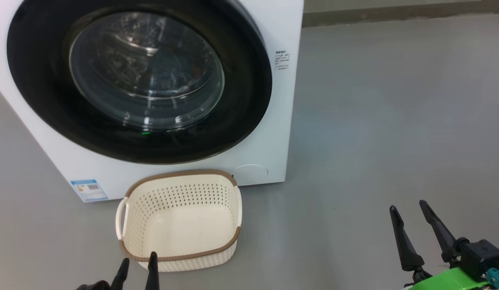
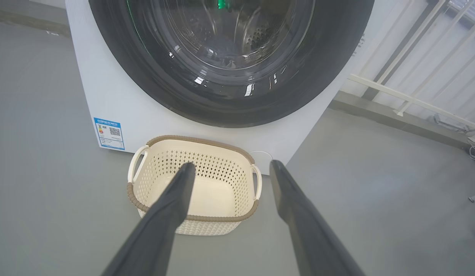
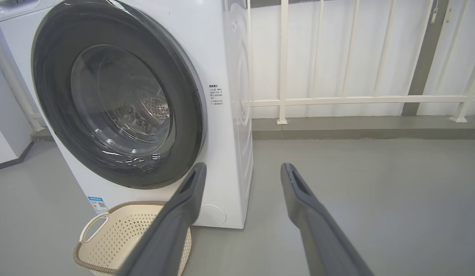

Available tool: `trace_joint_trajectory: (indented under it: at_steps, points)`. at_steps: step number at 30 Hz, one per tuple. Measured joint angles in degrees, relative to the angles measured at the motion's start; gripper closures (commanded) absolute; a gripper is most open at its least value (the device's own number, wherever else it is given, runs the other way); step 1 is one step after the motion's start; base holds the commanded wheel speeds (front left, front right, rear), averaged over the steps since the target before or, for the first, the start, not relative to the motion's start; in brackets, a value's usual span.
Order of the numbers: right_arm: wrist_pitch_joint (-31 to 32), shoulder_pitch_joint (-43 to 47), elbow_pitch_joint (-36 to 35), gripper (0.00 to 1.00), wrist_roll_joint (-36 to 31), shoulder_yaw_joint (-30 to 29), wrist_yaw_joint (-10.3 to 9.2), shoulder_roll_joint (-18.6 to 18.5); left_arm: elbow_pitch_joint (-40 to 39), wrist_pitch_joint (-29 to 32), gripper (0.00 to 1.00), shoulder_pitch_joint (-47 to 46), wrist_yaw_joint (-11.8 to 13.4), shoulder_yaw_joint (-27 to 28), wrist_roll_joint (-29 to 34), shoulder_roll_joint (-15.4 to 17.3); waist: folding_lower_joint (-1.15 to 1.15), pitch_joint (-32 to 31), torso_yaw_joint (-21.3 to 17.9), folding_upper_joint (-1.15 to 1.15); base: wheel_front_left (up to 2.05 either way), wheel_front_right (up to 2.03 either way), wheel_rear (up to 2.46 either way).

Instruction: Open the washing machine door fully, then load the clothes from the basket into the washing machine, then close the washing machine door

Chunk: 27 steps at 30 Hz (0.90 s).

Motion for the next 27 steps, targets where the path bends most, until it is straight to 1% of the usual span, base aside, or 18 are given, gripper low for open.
trace_joint_trajectory:
  at_steps: [7, 16, 27]
  points:
    - [0.0, 2.11, -0.03, 0.0, -0.65, -1.9, 0.0, 0.66, -0.67, 0.0, 0.0, 1.97, 0.09, 1.97, 1.26, 0.02, 0.0, -1.27, -1.02, 0.0, 0.0, 0.0, 0.0]
    - [0.01, 2.2, 3.32, 0.0, -1.88, -3.25, 0.0, 1.59, -1.57, 0.0, 0.0, 2.18, 0.09, 2.59, 2.45, 0.02, 0.0, -1.11, 0.04, 0.0, 0.0, 0.0, 0.0]
    - [0.15, 2.23, 3.72, 0.0, -1.88, -3.74, 0.0, 1.83, -2.52, 0.0, 0.0, 2.3, 0.08, 3.76, 3.19, 0.02, 0.0, -0.77, 1.09, 0.0, 0.0, 0.0, 0.0]
